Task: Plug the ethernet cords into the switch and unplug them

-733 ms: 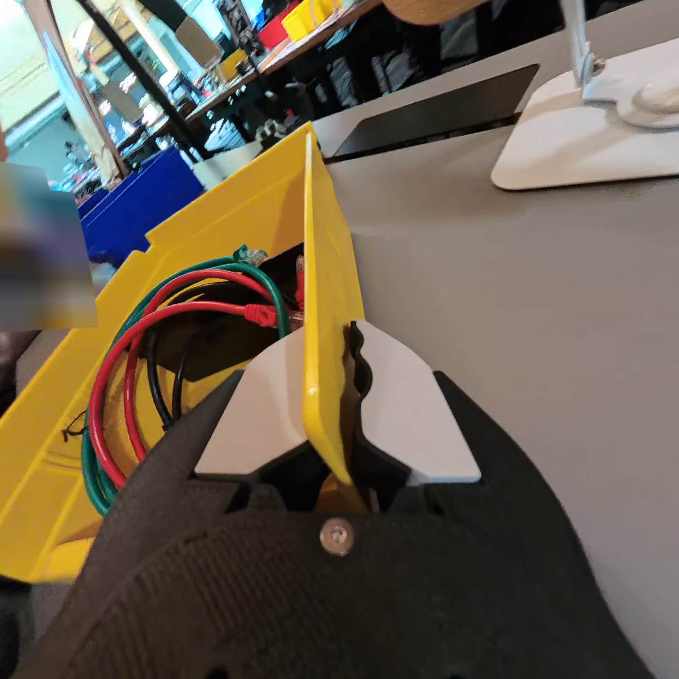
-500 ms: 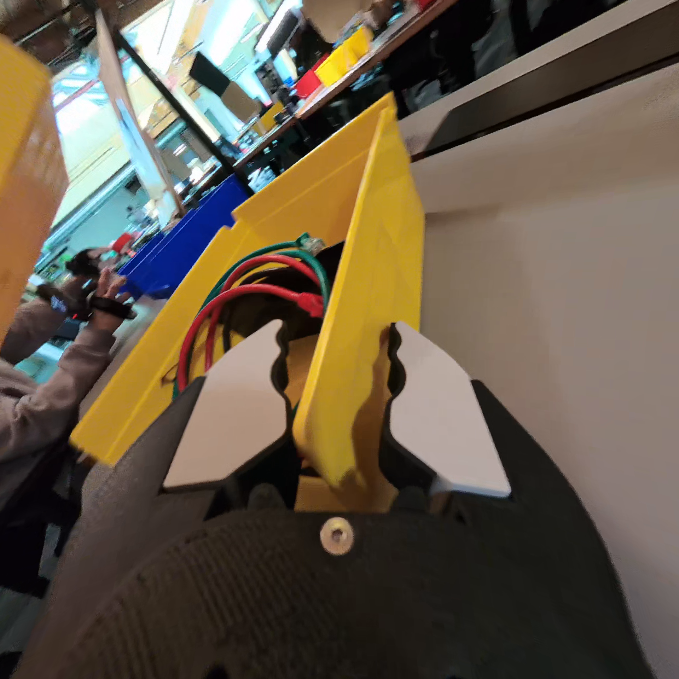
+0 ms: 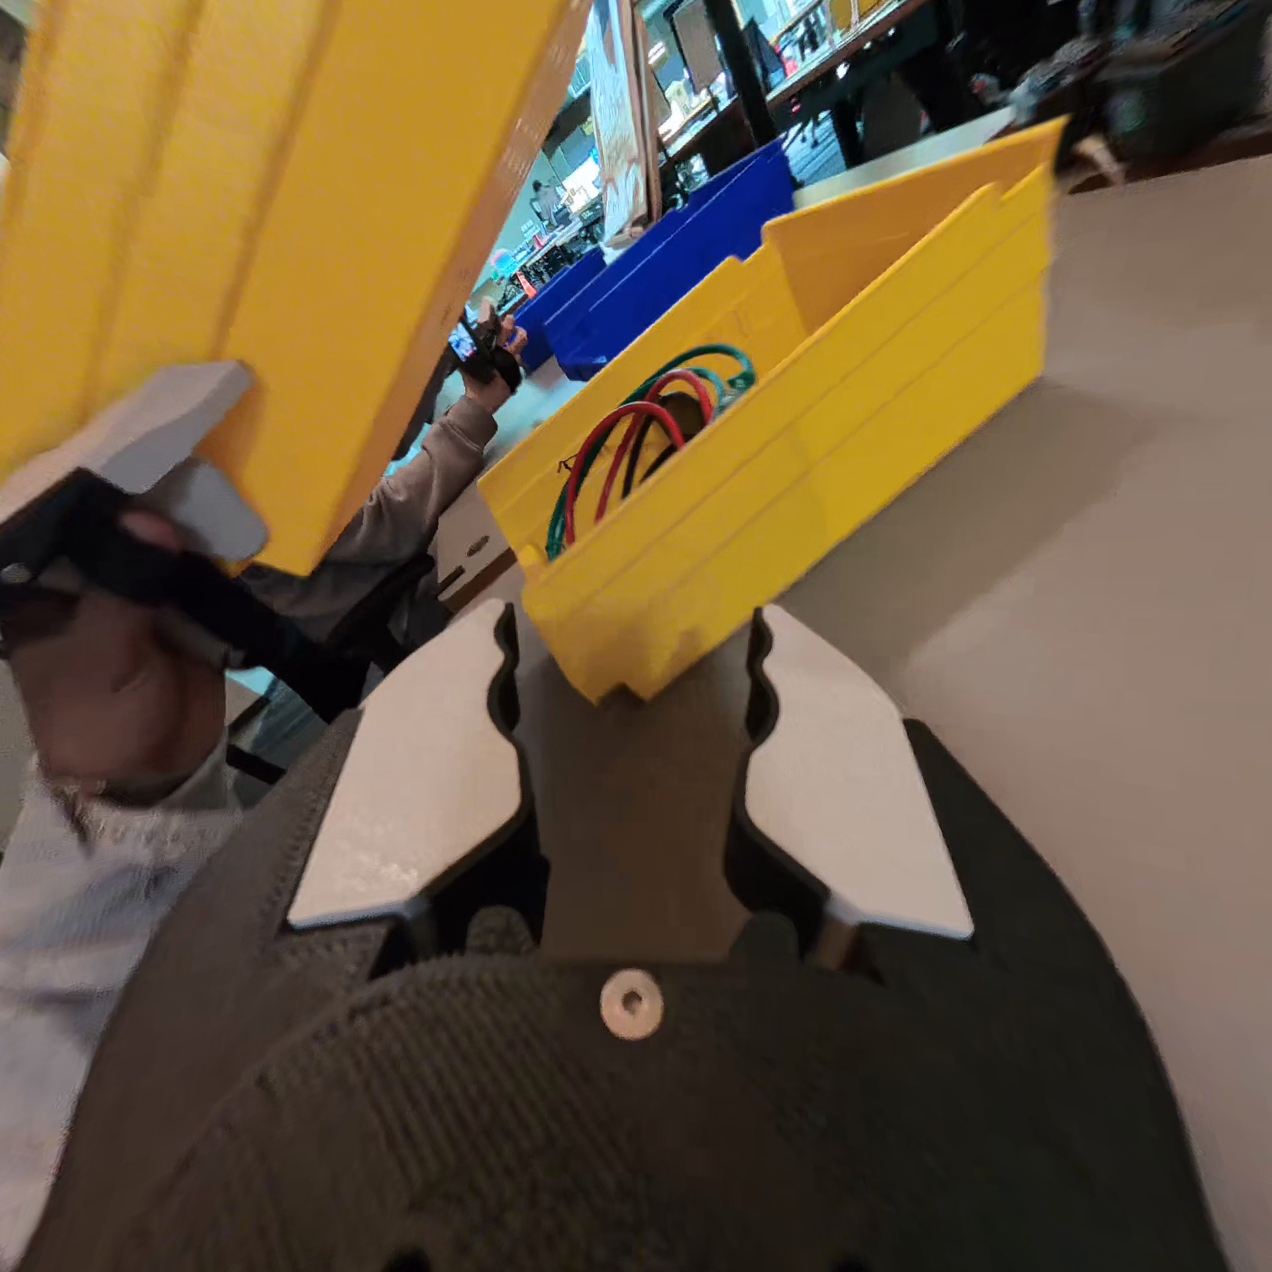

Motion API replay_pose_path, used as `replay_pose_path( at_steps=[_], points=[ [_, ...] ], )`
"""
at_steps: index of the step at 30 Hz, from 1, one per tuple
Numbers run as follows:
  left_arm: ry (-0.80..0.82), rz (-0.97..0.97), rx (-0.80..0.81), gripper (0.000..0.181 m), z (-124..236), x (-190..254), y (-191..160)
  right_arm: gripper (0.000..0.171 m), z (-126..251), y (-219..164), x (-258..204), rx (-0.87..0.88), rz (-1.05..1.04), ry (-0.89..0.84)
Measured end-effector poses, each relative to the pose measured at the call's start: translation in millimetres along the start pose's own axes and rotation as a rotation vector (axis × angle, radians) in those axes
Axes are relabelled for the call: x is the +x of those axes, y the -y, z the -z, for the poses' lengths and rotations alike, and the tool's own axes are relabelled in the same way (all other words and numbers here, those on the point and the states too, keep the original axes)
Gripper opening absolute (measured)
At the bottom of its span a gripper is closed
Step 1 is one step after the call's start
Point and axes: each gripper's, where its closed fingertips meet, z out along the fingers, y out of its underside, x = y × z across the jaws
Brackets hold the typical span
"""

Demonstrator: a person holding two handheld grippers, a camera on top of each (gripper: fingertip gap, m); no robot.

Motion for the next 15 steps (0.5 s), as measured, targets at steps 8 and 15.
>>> replay_pose_path(
  at_steps=[8, 15],
  points=[
    [-0.301, -0.074, 0.192, 0.005, 14.5, 113.7, 69.1, 0.047, 254.9, 2.9, 111.1, 0.005, 0.034, -0.45],
    [-0.68, -0.079, 0.254, 0.006, 41.4, 291.9, 85.7, 0.046, 420.7, 0.5, 98.5, 0.372, -0.259, -0.499]
  ],
)
